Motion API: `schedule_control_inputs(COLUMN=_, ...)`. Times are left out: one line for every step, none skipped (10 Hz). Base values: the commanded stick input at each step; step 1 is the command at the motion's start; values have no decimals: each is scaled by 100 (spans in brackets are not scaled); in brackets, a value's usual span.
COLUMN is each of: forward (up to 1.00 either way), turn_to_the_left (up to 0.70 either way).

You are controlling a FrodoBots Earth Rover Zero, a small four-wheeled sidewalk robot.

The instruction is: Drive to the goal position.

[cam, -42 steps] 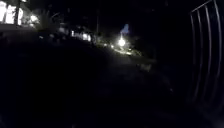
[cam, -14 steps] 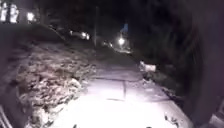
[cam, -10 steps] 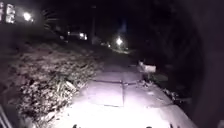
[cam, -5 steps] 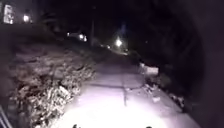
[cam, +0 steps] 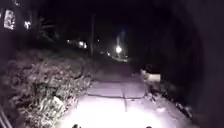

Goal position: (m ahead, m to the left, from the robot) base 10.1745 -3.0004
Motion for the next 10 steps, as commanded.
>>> schedule_control_inputs(forward=45, turn_to_the_left=-27)
schedule_control_inputs(forward=45, turn_to_the_left=-27)
schedule_control_inputs(forward=45, turn_to_the_left=-25)
schedule_control_inputs(forward=45, turn_to_the_left=-23)
schedule_control_inputs(forward=45, turn_to_the_left=-14)
schedule_control_inputs(forward=45, turn_to_the_left=-2)
schedule_control_inputs(forward=45, turn_to_the_left=0)
schedule_control_inputs(forward=45, turn_to_the_left=0)
schedule_control_inputs(forward=45, turn_to_the_left=0)
schedule_control_inputs(forward=45, turn_to_the_left=0)
